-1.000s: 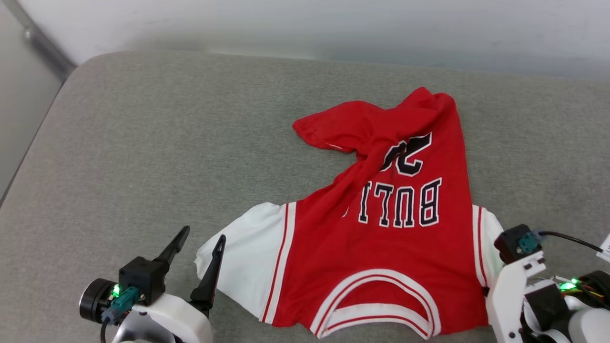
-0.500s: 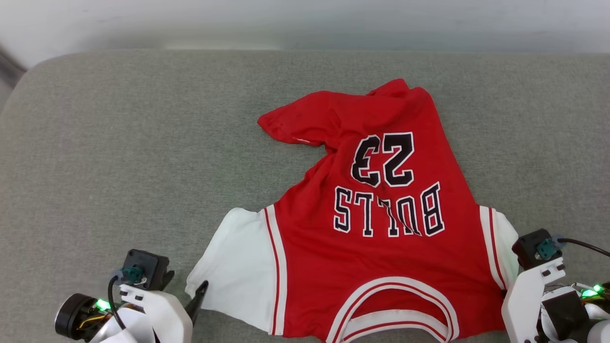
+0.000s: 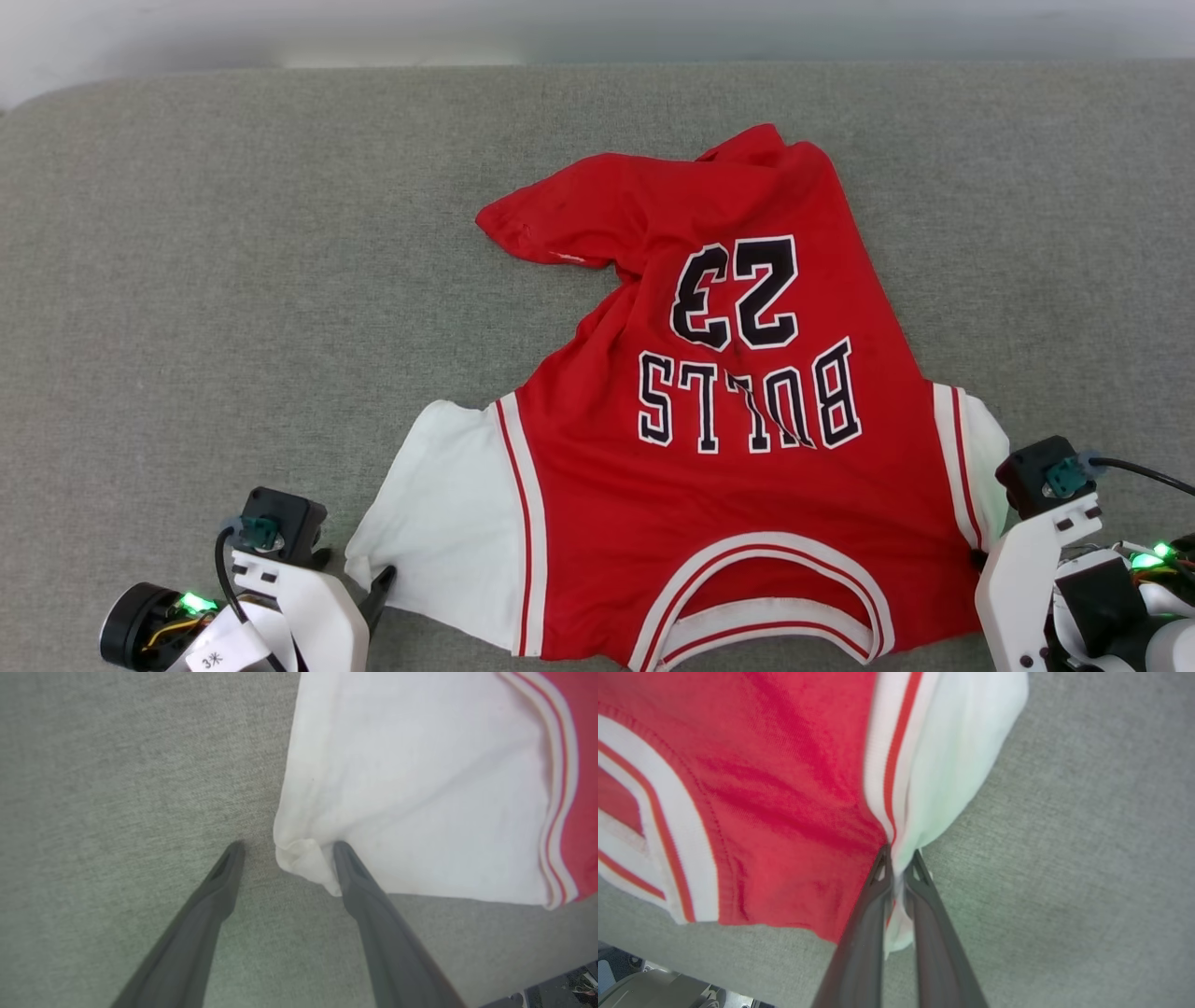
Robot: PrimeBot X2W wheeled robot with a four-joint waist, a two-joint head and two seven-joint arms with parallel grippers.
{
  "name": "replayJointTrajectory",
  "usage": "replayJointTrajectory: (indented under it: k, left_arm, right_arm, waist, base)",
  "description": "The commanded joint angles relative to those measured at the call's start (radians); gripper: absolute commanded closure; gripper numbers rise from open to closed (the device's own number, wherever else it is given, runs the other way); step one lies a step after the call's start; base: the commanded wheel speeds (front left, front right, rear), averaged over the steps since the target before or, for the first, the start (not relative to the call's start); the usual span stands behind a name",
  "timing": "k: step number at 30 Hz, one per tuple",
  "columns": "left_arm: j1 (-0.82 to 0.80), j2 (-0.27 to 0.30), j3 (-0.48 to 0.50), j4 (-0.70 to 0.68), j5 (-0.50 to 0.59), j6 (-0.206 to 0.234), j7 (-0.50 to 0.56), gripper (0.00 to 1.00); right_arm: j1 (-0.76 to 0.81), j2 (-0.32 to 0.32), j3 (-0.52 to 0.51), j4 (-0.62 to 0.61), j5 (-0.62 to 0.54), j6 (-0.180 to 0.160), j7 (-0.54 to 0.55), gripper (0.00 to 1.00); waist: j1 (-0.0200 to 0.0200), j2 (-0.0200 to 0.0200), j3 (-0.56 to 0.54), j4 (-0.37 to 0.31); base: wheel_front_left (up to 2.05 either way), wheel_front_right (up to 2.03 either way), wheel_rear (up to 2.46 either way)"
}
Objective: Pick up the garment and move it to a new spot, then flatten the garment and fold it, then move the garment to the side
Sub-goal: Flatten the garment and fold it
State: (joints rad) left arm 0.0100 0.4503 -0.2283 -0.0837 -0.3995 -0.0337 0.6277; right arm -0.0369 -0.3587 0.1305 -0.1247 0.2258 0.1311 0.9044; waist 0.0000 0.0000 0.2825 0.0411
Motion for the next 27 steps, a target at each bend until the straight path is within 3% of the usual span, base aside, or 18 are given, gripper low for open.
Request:
replayJointTrajectory:
  k: [1,4,5,6,15,20,27]
  left_arm:
    - [-0.006,-0.01,-0.011,0.02,-0.002,0.003,0.006,0.0]
    - [-0.01,-0.021,-0.028,0.065,-0.018,-0.011,0.022,0.03]
    - [-0.005,-0.026,-0.04,0.083,-0.03,-0.018,0.038,0.69]
    - [0.0,-0.03,-0.052,0.096,-0.039,-0.027,0.05,1.0]
    - [-0.008,-0.031,-0.036,0.066,-0.043,-0.032,-0.036,1.0]
    - [0.001,-0.022,0.006,-0.054,-0.07,-0.029,-0.087,1.0]
    - [0.017,0.045,0.077,-0.249,-0.058,-0.008,-0.089,1.0]
  right_arm:
    - [-0.006,0.004,0.006,0.012,-0.002,-0.001,-0.003,1.0]
    - [-0.014,0.002,0.009,0.013,-0.002,-0.001,-0.006,1.0]
    - [-0.017,0.002,0.01,0.014,-0.003,-0.001,-0.007,1.0]
    - [-0.019,0.001,0.01,0.015,-0.003,-0.001,-0.008,1.0]
    - [-0.027,-0.022,0.015,0.019,0.017,-0.001,-0.042,1.0]
    - [-0.041,-0.052,0.011,-0.011,0.029,-0.001,-0.049,1.0]
    - [-0.113,-0.09,-0.022,-0.109,0.071,-0.001,-0.034,1.0]
  waist:
    - [0.0,0.0,0.005,-0.002]
    - [0.0,0.0,0.017,-0.003]
    - [0.0,0.0,0.019,-0.003]
    - [0.0,0.0,0.02,-0.003]
    - [0.0,0.0,-0.041,0.007]
    - [0.0,0.0,-0.104,0.007]
    - [0.0,0.0,-0.186,-0.006]
  base:
    - [0.0,0.0,0.0]
    - [0.0,0.0,0.0]
    - [0.0,0.0,0.0]
    - [0.0,0.0,0.0]
    - [0.0,0.0,0.0]
    - [0.0,0.0,0.0]
    - [0.0,0.0,0.0]
